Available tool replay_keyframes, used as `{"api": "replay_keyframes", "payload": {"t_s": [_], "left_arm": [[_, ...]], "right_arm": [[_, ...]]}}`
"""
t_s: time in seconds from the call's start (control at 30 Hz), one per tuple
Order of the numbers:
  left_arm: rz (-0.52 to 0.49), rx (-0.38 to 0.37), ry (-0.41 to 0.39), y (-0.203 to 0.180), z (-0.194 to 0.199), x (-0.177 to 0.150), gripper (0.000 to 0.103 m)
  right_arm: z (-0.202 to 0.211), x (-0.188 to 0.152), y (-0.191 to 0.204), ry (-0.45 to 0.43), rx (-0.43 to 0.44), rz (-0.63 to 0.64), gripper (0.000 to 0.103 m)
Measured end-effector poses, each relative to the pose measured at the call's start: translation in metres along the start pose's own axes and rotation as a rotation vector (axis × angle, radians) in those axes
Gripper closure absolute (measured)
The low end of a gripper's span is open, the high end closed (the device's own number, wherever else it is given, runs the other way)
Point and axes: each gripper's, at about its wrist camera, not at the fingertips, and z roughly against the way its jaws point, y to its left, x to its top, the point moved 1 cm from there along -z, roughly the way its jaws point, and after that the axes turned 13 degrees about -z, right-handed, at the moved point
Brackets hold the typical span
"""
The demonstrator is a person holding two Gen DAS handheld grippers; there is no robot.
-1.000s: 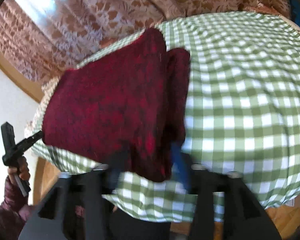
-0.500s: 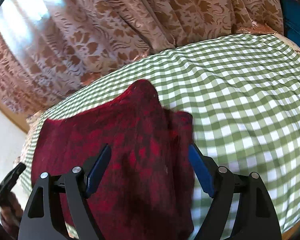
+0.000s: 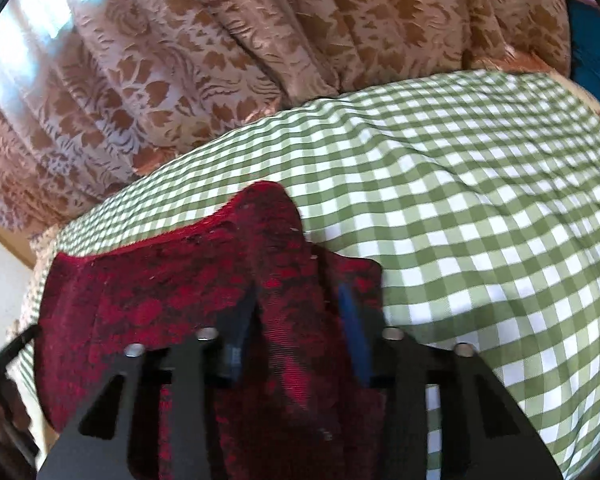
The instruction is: Fold small clothes
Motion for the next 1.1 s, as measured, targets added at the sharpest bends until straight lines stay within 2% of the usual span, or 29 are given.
{"api": "replay_keyframes", "payload": {"t_s": [0.03, 0.07, 0.2, 0.23, 0.27, 0.33, 0.43, 0.6, 0.73, 0.87, 0.9, 1.0, 1.1], "left_arm": [[-0.004, -0.008, 0.005, -0.001, -0.003, 0.002, 0.072], [-0.009, -0.012, 0.010, -0.002, -0.006, 0.004, 0.076], [-0.025, 0.027, 0.017, -0.009, -0.016, 0.003, 0.074], [-0.033, 0.058, 0.017, -0.011, -0.020, 0.002, 0.074], [-0.030, 0.084, 0.026, -0.012, -0.027, -0.004, 0.074], [-0.003, 0.087, 0.031, -0.014, -0.038, -0.014, 0.073], [-0.001, 0.143, -0.011, -0.020, -0.033, -0.019, 0.073], [-0.024, 0.215, -0.080, -0.031, -0.010, -0.018, 0.072], [-0.036, 0.223, -0.135, -0.037, 0.011, -0.019, 0.066], [-0.039, 0.214, -0.165, -0.040, 0.028, -0.021, 0.064], [-0.040, 0.210, -0.170, -0.040, 0.032, -0.021, 0.063], [-0.042, 0.205, -0.186, -0.046, 0.042, -0.024, 0.060], [-0.050, 0.202, -0.196, -0.050, 0.049, -0.027, 0.059]], "right_arm": [[0.000, -0.001, 0.003, -0.010, -0.015, 0.021, 0.074], [0.000, -0.001, 0.005, -0.015, -0.020, 0.032, 0.076], [0.001, -0.001, 0.006, -0.038, -0.029, 0.043, 0.080], [0.000, -0.001, 0.005, -0.044, -0.032, 0.044, 0.081], [-0.003, -0.002, 0.003, -0.049, -0.048, 0.040, 0.081], [-0.022, -0.008, -0.008, -0.041, -0.083, 0.035, 0.082], [-0.027, -0.008, -0.019, -0.039, -0.038, -0.031, 0.082], [-0.024, -0.006, -0.017, -0.032, -0.029, -0.023, 0.082], [-0.024, -0.007, -0.018, -0.035, -0.013, -0.034, 0.079], [-0.023, -0.006, -0.019, -0.034, -0.005, -0.036, 0.078], [-0.022, -0.006, -0.019, -0.036, 0.000, -0.037, 0.073], [-0.020, -0.006, -0.018, -0.037, 0.001, -0.036, 0.072], [-0.015, -0.005, -0.018, -0.033, 0.008, -0.046, 0.065]]}}
